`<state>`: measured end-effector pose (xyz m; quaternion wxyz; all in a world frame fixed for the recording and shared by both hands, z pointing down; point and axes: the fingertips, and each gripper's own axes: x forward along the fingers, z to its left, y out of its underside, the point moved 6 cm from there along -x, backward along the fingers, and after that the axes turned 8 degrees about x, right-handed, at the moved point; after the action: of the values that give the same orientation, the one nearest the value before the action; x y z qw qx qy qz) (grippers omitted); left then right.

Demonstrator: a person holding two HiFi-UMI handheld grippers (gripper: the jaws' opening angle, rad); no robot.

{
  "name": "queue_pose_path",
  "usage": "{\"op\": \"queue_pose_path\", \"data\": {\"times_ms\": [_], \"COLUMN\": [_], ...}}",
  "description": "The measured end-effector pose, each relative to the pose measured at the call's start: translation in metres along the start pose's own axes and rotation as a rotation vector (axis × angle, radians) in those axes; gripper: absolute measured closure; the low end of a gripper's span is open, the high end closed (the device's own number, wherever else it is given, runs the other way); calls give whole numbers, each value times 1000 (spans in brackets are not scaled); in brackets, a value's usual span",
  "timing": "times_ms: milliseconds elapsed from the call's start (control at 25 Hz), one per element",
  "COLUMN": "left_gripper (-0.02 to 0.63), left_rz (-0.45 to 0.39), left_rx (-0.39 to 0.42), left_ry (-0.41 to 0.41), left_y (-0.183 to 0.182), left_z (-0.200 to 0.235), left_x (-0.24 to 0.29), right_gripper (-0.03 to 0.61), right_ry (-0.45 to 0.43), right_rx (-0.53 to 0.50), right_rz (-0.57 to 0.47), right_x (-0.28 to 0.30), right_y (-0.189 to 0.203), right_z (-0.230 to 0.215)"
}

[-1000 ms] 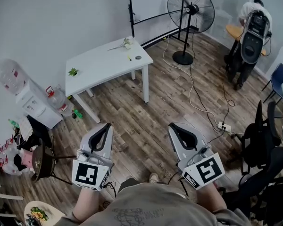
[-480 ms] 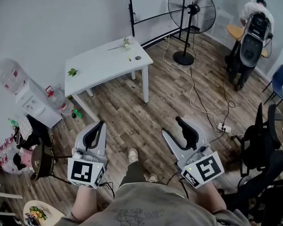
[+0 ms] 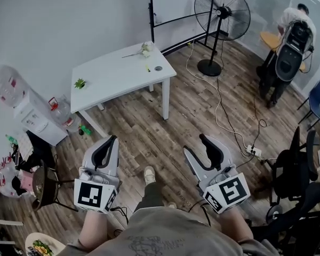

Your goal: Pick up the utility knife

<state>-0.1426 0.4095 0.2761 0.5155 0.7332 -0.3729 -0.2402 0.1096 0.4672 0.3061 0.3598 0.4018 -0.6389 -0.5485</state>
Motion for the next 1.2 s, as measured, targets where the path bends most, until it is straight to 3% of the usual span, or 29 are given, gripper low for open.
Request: {"op": "queue_pose_path", "data": {"times_ms": [320,440,680,960,1200], "left_gripper": [614,614,614,614,614], "left_rz": [44,25,-23,-27,38], "left_rx": [-35,-39,32,25,-15], "left_ry": [63,81,161,140,109], "left_y": [34,38,40,66,93], "left_z": [49,74,124,186,220], "left_x": [75,113,175,219,245], "right_gripper": [341,342,341,341,341], "right_ry": [20,33,70,65,59], "right_rx": [-9,-20,-27,-56,-41], "right_rz": [47,57,84,101,123], "right_x": [86,124,201,284,330], "right_y": [1,-7,-19,-27,-23], "right_z": [-28,-38,-56,-68,-84]}}
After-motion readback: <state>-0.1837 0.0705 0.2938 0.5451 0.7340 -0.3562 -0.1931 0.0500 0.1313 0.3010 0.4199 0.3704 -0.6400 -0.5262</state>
